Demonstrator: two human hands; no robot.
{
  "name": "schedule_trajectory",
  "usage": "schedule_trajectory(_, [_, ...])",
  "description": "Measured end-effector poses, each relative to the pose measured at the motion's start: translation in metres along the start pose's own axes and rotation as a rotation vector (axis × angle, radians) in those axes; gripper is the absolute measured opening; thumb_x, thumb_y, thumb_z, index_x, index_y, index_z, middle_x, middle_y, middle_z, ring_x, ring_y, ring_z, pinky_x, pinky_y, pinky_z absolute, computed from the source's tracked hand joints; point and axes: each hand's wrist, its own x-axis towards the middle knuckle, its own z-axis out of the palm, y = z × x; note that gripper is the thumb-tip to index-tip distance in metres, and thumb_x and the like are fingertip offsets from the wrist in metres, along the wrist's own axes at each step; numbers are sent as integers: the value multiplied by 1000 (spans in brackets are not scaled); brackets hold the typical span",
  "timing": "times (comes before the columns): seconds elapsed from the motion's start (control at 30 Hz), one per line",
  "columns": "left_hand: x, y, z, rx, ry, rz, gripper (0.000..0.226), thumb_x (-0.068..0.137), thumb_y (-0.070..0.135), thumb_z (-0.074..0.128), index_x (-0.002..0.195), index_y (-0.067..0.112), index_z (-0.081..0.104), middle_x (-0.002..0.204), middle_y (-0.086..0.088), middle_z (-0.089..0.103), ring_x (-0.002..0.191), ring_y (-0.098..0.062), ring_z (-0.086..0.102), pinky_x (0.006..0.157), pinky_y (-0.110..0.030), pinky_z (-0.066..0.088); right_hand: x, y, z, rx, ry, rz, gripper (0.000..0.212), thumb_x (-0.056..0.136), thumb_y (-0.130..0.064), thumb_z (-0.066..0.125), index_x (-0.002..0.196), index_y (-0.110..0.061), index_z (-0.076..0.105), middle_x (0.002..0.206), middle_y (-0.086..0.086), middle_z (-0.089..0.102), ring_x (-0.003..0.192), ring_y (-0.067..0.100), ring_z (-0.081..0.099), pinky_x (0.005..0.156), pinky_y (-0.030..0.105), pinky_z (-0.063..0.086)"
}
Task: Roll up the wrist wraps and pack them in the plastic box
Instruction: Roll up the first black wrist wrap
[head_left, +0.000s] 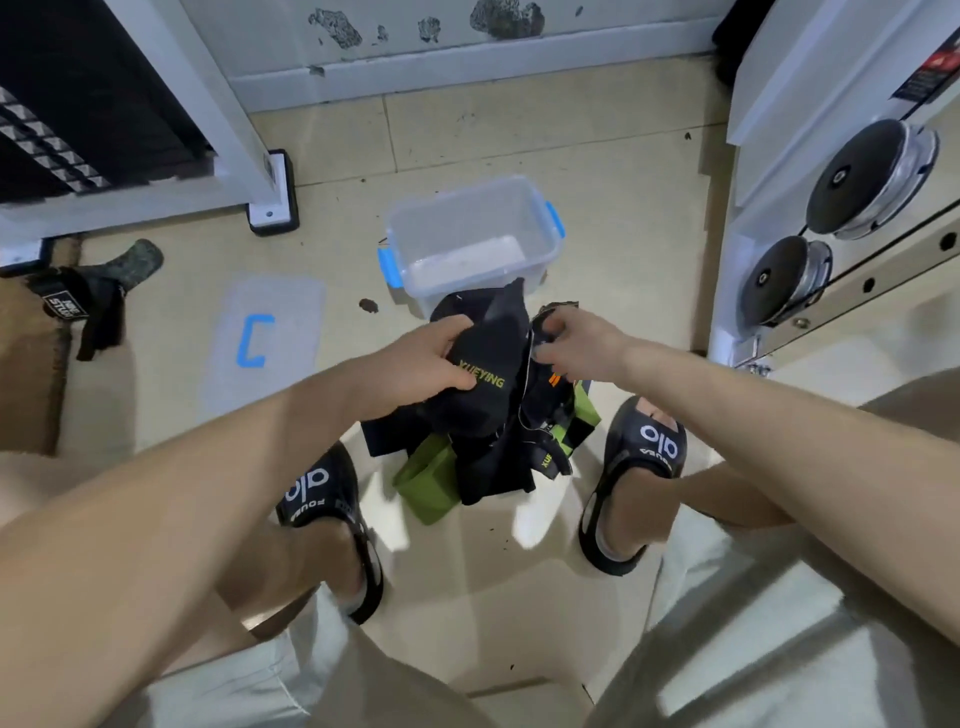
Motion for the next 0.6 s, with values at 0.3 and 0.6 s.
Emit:
schedule_trajectory(0.3, [10, -26, 8, -223, 12, -122, 50, 95, -9, 57, 130, 26, 56, 116, -4, 73, 101, -18, 72, 100, -53, 54, -8, 90, 55, -413, -304, 237, 9, 96, 1, 47, 94, -3, 55, 94, 15, 58, 78, 26, 55, 49, 24, 42])
schedule_trajectory(0.6, [39, -27, 30, -339, 88, -205, 27, 99, 4, 59, 124, 14, 60, 122, -17, 70, 112, -34, 71, 96, -52, 59, 18, 134, 112, 95, -225, 514, 34, 101, -1, 49, 72, -17, 41, 74, 2, 45, 74, 20, 49, 44, 16, 41])
